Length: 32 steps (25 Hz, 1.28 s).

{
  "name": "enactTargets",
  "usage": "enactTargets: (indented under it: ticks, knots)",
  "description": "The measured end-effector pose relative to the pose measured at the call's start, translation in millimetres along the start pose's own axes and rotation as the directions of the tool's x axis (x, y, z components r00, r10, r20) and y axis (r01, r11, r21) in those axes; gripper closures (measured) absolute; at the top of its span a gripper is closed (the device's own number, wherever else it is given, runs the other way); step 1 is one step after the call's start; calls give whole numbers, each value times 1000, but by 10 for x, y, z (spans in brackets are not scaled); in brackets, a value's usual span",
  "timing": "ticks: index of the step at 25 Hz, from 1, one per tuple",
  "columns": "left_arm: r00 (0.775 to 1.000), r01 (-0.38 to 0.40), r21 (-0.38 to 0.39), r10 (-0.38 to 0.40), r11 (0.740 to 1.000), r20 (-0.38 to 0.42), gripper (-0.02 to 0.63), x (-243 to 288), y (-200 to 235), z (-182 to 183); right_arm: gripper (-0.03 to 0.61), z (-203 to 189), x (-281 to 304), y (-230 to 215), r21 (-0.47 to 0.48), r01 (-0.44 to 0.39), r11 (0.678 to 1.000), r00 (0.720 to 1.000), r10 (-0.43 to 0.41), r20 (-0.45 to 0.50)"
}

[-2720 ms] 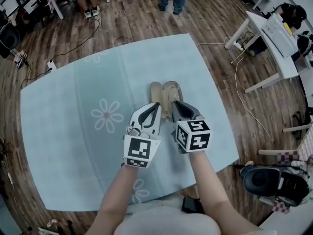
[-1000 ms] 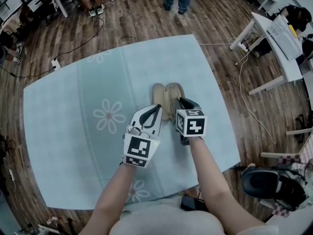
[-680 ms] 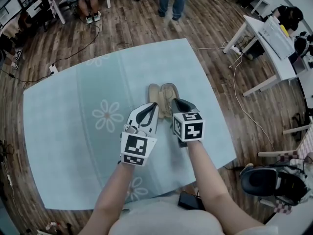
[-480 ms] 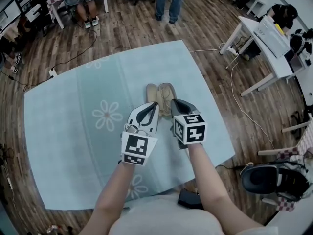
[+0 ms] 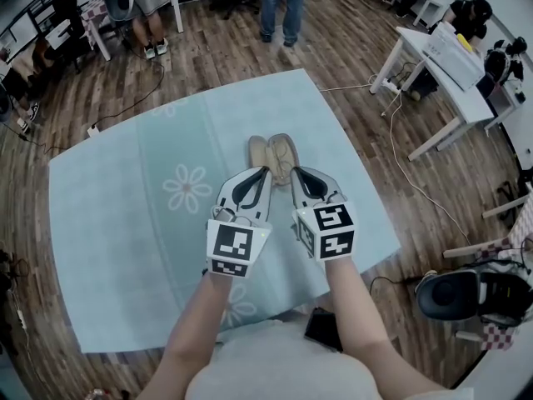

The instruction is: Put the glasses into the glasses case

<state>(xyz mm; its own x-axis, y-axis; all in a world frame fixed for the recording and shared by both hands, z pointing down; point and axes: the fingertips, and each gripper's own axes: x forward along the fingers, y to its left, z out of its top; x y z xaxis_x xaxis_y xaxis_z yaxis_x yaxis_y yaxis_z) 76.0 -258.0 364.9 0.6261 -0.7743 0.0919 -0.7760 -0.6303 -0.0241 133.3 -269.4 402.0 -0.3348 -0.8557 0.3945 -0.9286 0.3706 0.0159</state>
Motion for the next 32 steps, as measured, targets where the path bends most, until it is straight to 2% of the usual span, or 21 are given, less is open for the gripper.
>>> enactTargets:
  ticks: [5, 13, 21, 32]
  knots:
    - [1000, -3, 4, 3, 1000, 25, 604, -116, -43, 117, 572, 112, -227, 131, 13, -11, 1000, 998, 10, 61]
    - [997, 7, 1, -7, 1000, 72, 604, -269, -124, 227, 572, 239, -617, 380, -28, -18, 999, 983, 23, 184]
    - [993, 33, -16, -31, 999, 111, 604, -402, -217, 357, 572, 366, -853, 489, 7, -38, 999, 964, 35, 264]
    - [988, 63, -17, -60, 998, 142, 604, -591, -431, 411, 572, 404, -1140, 605, 23, -58, 998, 950, 48, 309]
